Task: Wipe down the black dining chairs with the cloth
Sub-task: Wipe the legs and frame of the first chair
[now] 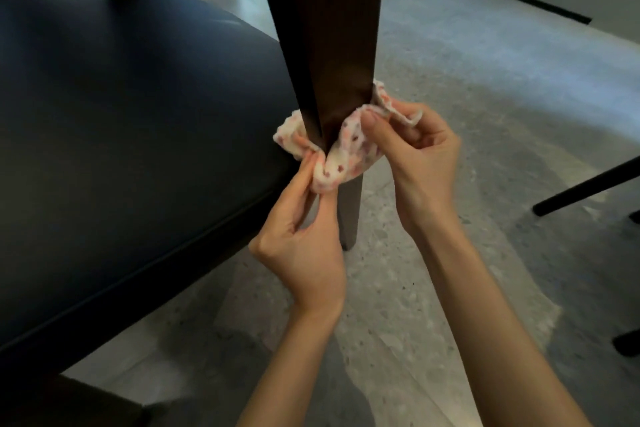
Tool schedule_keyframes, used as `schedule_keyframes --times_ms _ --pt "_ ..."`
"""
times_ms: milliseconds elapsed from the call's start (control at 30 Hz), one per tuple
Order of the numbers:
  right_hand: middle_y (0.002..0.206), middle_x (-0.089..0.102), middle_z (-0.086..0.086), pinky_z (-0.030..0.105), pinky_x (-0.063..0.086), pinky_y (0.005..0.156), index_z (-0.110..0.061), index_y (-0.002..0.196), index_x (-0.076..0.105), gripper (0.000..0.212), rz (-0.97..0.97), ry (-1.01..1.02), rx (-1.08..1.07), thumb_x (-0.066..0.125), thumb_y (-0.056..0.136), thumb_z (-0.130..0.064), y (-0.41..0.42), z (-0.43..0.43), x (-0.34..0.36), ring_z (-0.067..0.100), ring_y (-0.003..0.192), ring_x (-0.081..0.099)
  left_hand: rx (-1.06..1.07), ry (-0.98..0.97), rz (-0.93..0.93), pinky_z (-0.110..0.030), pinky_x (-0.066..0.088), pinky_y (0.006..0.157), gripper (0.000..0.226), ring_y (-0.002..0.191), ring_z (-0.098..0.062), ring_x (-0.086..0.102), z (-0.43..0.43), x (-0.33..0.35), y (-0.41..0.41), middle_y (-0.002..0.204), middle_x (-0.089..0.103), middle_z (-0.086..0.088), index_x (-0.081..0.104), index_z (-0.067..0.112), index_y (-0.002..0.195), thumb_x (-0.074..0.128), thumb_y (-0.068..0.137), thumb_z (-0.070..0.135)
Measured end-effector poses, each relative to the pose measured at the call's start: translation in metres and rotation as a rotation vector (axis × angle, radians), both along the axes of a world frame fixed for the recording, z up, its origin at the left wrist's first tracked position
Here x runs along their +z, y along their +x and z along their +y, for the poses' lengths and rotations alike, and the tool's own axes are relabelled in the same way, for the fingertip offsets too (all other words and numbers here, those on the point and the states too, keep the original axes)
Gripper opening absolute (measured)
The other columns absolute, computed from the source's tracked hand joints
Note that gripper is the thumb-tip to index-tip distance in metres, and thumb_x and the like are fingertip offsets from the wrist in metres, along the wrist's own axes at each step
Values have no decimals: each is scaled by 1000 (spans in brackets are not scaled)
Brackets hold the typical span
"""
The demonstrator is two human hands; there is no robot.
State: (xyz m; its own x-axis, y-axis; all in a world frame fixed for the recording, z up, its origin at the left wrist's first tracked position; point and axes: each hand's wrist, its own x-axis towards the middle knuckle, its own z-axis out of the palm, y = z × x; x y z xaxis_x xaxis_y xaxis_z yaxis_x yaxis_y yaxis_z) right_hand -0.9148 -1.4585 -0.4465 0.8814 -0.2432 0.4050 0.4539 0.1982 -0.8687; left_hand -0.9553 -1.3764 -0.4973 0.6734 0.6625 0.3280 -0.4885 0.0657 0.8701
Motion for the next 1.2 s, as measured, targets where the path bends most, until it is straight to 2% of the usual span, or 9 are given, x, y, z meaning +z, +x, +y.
schedule_keyframes --times_ms 133,333,467,600,700,800,867,1000,1200 --pt "79 74 -5 20 53 75 -2 94 67 15 88 -32 10 70 79 4 7 -9 -30 5 79 69 47 -40 -25 -37 55 87 35 97 -18 71 -8 -9 5 103 73 -5 67 11 111 76 78 2" --pt "78 74 -7 20 54 76 -5 92 67 17 106 -39 27 66 82 9 10 -19 -58 4 80 69 61 137 -74 -22 53 86 37 97 -9 70 -16 -40 4 103 70 2 63 9 113 72 79 -3" --pt "76 74 -9 16 52 72 -9 87 69 19 157 -91 -12 72 78 7 8 -26 -68 1 78 67 36 306 84 -17 53 67 31 78 2 68 -17 -78 -5 91 71 12 67 16 109 73 80 8" --pt "76 74 -10 15 53 70 -5 87 71 17 240 -111 -63 76 74 5 -2 -34 -81 2 78 68 -49 7 324 -19 51 65 35 75 3 68 -18 -90 -7 73 69 27 69 40 85 74 82 6" --pt "80 74 -7 17 53 72 -4 92 71 18 196 -45 -127 75 77 3 -13 -35 -79 5 81 70 -48 -187 325 -17 53 69 24 82 -4 71 -17 -78 -3 79 73 14 72 32 86 75 80 8" --pt "80 74 -7 18 53 74 -12 92 70 16 136 32 -167 73 81 0 -12 -31 -70 5 82 69 -126 -414 339 -24 56 74 12 89 -12 71 -18 -67 9 89 75 2 75 19 92 75 81 14" --pt "84 74 -5 19 53 76 -11 94 68 19 127 26 -145 73 81 1 -8 -23 -68 6 83 69 -187 -464 357 -29 56 80 8 92 -13 71 -19 -65 19 92 75 1 74 19 90 74 82 16" --pt "96 69 2 17 52 76 -10 101 64 28 132 -68 -110 73 79 4 -7 -13 -82 3 87 68 -261 -399 352 -22 54 78 14 95 -11 70 -24 -70 22 97 74 0 73 14 101 66 89 16" --pt "93 67 -9 15 51 76 -13 95 65 20 108 -236 -169 75 81 -4 6 -25 -107 -3 86 66 -260 -127 263 -12 49 72 19 89 0 67 -28 -90 30 92 72 12 71 10 106 56 95 15"
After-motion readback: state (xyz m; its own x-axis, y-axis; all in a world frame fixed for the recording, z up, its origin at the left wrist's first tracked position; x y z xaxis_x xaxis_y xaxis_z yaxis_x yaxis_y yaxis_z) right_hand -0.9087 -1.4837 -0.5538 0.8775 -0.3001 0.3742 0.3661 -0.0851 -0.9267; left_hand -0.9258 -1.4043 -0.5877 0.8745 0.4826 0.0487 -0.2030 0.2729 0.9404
